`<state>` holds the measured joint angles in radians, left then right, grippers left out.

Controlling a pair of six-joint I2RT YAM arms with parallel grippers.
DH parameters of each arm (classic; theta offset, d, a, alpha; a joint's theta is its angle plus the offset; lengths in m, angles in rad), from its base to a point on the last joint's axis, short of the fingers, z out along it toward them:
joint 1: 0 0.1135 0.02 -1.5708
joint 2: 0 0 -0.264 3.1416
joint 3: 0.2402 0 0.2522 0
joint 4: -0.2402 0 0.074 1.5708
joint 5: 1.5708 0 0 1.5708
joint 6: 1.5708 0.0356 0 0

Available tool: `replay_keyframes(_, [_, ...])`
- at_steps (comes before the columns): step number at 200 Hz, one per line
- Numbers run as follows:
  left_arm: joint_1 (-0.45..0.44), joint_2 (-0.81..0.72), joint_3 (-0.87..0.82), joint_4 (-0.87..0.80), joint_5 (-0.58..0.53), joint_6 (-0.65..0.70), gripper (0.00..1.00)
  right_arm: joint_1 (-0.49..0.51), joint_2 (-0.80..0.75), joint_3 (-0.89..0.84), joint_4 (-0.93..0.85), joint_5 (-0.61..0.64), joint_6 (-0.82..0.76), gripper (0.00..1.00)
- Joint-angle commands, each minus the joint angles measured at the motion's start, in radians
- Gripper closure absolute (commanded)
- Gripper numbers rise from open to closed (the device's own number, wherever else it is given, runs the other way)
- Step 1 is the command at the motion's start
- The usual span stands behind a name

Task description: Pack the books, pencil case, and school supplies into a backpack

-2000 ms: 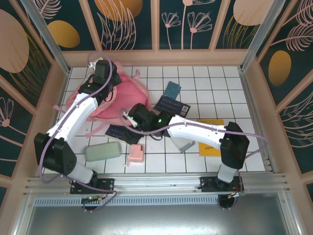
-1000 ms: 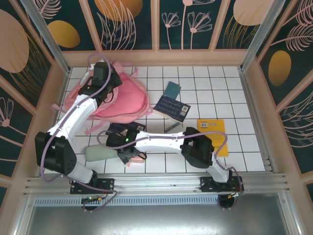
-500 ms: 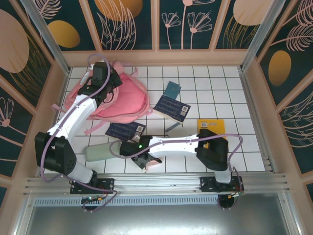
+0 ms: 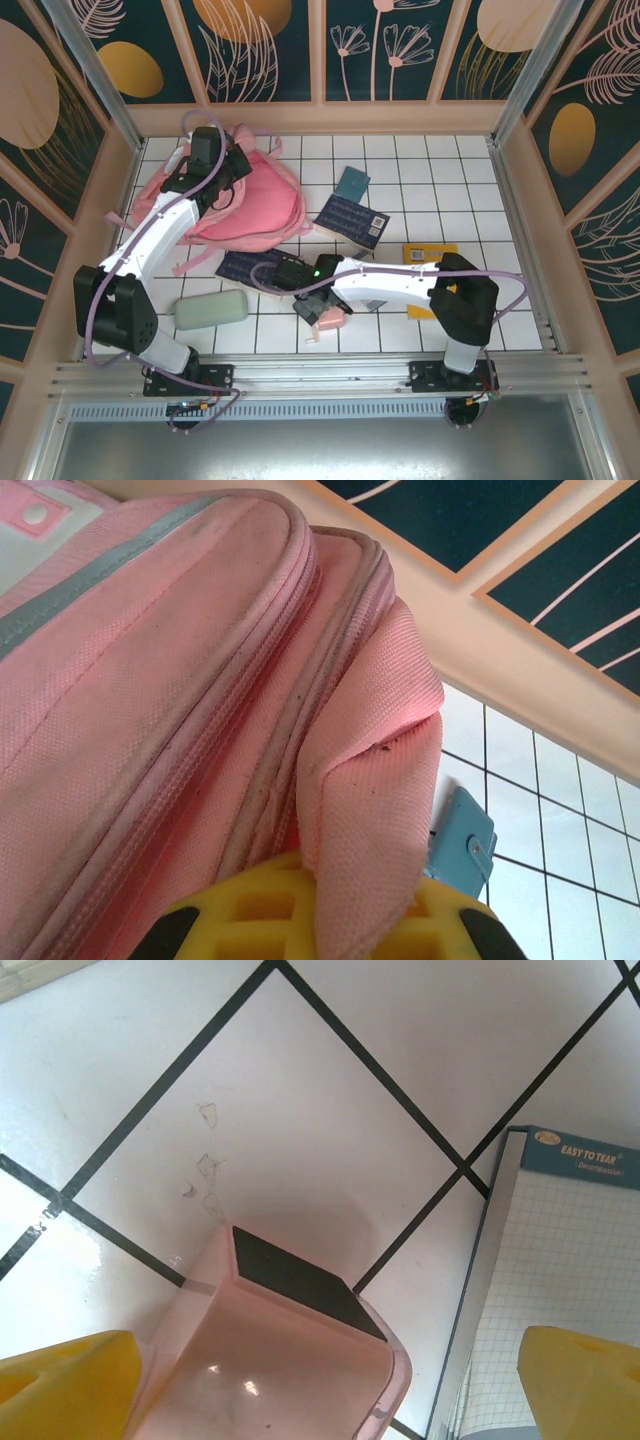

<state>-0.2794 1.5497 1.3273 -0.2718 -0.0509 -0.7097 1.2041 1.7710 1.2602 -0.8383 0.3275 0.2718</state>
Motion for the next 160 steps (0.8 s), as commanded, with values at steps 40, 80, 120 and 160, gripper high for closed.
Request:
replay_keyframes(40, [0.017, 0.014, 0.009, 0.083, 0.046, -0.034, 1.0, -0.113, -0.077, 0.051, -0.042, -0.229, 0.368, 0.01])
replay_keyframes(80, [0.021, 0.012, 0.01, 0.086, 0.068, -0.045, 1.0, -0.108, -0.104, -0.027, -0.019, -0.39, 0.674, 0.01])
replay_keyframes(120, [0.028, -0.002, 0.007, 0.092, 0.083, -0.051, 1.0, -0.056, -0.046, -0.045, -0.012, -0.346, 0.703, 0.01])
replay_keyframes(160, [0.028, -0.013, -0.007, 0.099, 0.084, -0.053, 1.0, -0.057, -0.04, -0.068, -0.014, -0.293, 0.685, 0.02])
